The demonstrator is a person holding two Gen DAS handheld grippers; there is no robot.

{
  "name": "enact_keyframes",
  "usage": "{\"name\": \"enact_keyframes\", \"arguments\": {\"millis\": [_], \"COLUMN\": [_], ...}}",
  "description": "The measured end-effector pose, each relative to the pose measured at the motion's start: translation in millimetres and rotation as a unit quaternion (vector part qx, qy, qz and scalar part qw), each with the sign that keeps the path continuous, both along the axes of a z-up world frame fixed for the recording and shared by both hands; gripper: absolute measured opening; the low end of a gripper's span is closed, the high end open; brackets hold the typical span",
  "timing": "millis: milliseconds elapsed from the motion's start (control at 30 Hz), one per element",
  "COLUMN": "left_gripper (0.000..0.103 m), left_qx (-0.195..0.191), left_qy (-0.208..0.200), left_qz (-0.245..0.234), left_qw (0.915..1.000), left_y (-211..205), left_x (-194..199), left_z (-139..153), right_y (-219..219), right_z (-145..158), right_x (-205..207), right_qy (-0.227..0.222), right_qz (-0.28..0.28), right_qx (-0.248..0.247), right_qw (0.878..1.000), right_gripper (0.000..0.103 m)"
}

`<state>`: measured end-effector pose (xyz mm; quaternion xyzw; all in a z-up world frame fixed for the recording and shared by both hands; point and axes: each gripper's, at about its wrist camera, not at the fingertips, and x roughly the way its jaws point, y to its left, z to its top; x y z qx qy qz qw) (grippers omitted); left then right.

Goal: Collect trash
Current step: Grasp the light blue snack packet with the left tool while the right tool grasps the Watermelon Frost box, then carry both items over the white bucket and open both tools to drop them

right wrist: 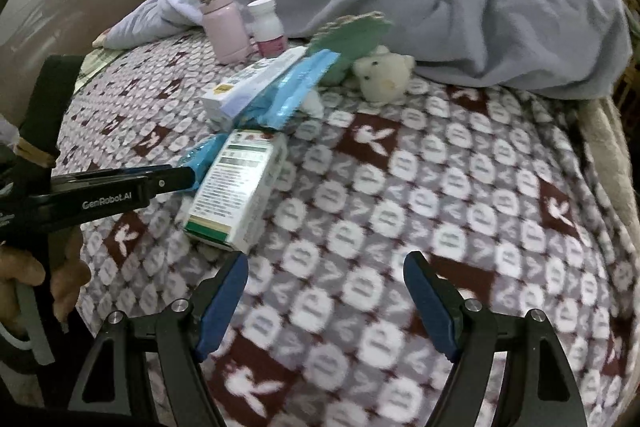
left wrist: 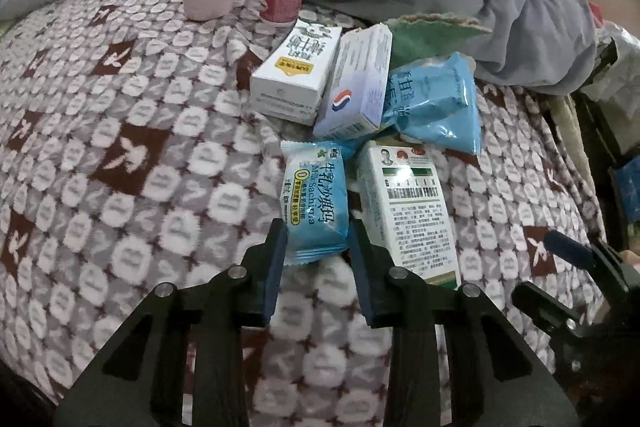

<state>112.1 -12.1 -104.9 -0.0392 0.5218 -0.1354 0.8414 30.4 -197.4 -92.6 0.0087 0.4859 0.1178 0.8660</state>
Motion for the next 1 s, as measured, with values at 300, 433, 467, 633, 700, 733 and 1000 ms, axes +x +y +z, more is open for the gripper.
{"name": "enact_keyframes", "arguments": {"millis": [300, 433, 467, 633, 700, 733, 1000], "left_gripper": [0.027, 0.027, 0.027, 0.027, 0.027, 0.027, 0.027], "left_qx": [0.016, 0.032, 0.032, 0.032, 0.031, 0.03, 0.022], "left_qy": [-0.052, -0.067, -0.067, -0.075, -0.075, -0.076, -0.079], "left_qz": [0.039, 0.05, 0.051, 0.049, 0.047, 0.046, 0.036], "left_qw": [0.9977, 0.996, 0.9959, 0.9955, 0.9956, 0.9956, 0.996], "left_y": [45.3, 55.6, 56.4, 50.8, 46.3, 44.2, 22.1], "left_x": [-22.2, -30.4, -31.0, -36.0, -37.4, -38.1, -44.0], "left_z": [32.7, 39.3, 39.3, 40.8, 41.0, 41.0, 44.2], "right_y": [49.8, 65.8, 69.2, 74.2, 69.1, 67.8, 33.5], "right_z": [-8.1, -18.1, -21.8, -37.7, -36.7, -35.4, -16.2], "right_x": [33.8, 53.1, 57.8, 69.6, 67.3, 65.9, 37.4], "right_qy": [0.014, 0.031, 0.036, 0.052, 0.052, 0.049, 0.026], "right_qz": [0.031, 0.023, 0.022, 0.004, -0.003, -0.004, -0.013], "right_qx": [0.015, 0.032, 0.039, 0.029, 0.039, 0.033, 0.032], "right_qw": [0.999, 0.999, 0.998, 0.998, 0.998, 0.998, 0.999], "right_gripper": [0.078, 0.078, 0.078, 0.059, 0.057, 0.057, 0.057]}}
